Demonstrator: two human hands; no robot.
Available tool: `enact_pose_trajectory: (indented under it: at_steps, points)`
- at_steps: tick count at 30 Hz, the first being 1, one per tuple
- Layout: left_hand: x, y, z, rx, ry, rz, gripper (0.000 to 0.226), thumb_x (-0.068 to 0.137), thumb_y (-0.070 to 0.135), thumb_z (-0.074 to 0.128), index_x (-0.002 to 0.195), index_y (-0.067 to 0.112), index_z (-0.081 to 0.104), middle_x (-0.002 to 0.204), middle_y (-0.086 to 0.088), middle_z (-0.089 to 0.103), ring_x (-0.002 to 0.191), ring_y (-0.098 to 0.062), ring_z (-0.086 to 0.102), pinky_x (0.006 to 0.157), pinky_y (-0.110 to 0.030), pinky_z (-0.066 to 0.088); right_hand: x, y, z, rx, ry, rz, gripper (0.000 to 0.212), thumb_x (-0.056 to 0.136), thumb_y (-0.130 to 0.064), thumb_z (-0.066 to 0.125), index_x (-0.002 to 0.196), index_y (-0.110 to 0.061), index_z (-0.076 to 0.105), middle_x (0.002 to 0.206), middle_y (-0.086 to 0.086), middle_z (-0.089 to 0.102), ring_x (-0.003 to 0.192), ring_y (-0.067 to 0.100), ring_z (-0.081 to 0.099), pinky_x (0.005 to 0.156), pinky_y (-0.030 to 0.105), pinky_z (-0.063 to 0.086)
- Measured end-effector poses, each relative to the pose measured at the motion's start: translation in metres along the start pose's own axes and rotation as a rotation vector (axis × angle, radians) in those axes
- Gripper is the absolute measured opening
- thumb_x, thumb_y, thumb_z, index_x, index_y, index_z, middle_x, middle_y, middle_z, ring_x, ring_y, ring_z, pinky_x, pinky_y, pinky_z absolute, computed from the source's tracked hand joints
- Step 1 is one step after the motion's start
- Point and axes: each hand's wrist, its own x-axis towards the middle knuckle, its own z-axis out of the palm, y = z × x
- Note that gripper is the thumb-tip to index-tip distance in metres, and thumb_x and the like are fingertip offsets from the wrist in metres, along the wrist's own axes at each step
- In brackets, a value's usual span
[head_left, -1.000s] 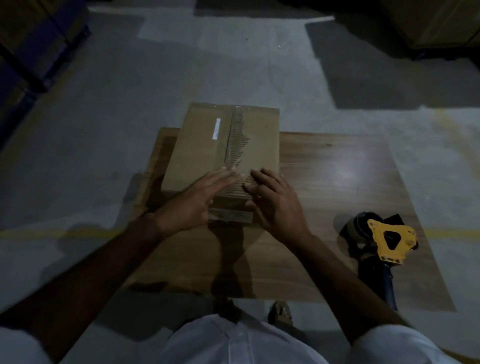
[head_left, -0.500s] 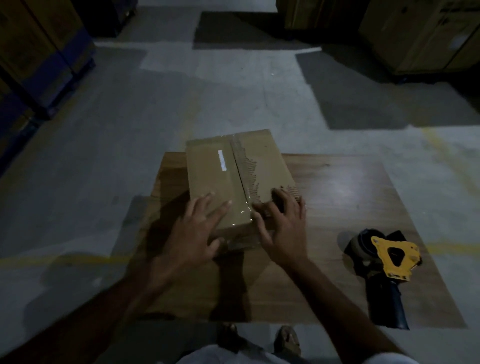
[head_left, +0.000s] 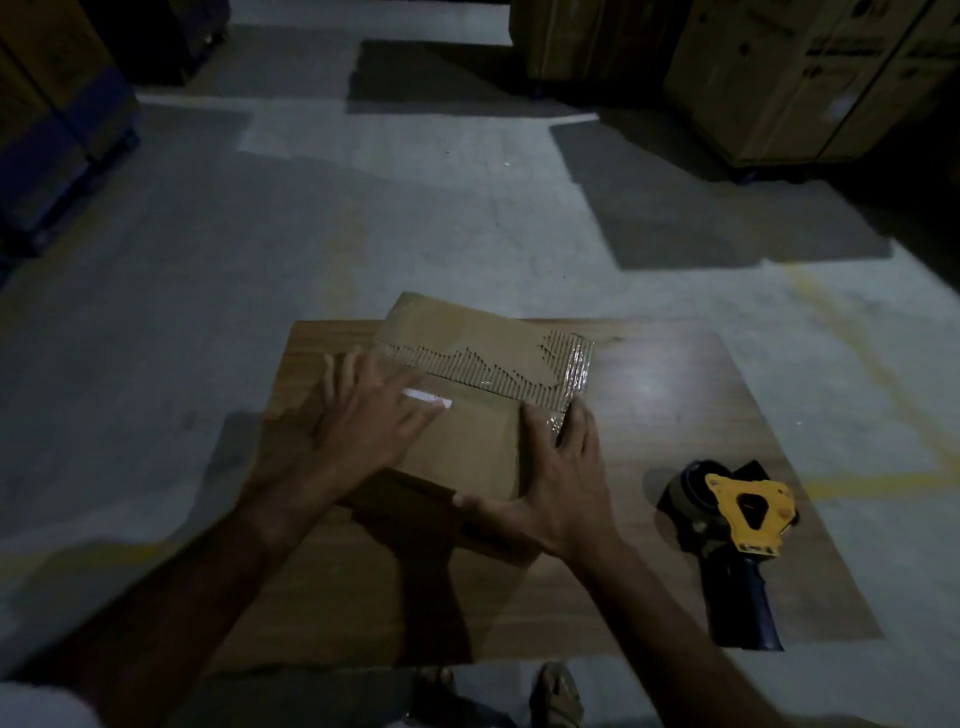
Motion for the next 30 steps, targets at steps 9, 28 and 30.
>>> enact_pose_trajectory:
  at_steps: [9,28,30]
  points:
    - [-0.030,0.017,0.021,-0.199,0.081,-0.143,0.054,0.098,0.062,0.047,0.145,0.035,0.049,0.133,-0.005,0.038,0.108,-0.021,0.051,0.074,-0.021,0.038,0.049,0.043,-0.072,-0.063,-0.291,-0.133,0.136,0.049,-0.096,0.058,0.161,-0.025,0.031,0.169,0.008,0.012,0.152,0.037,0.022,0.122,0.057,0.028]
    - [-0.062,0.035,0.018,-0.343,0.112,0.042,0.047,0.105,0.029,0.047,0.148,0.014,0.054,0.159,-0.003,0.042,0.148,-0.021,0.031,0.126,-0.041,0.016,0.047,0.027,-0.019,0.078,0.202,-0.313,0.047,0.096,-0.049,0.066,0.135,-0.023,0.068,0.145,-0.004,0.060,0.134,0.014,0.055,0.107,0.041,0.049]
    - [-0.063,0.048,0.023,-0.293,0.074,0.161,0.054,0.101,0.035,0.045,0.148,0.010,0.053,0.158,-0.005,0.044,0.150,-0.023,0.032,0.128,-0.046,0.014,0.051,0.038,-0.027,0.079,0.225,-0.350,0.040,0.095,-0.043,0.071,0.129,-0.022,0.072,0.133,-0.006,0.065,0.120,0.013,0.062,0.094,0.039,0.055]
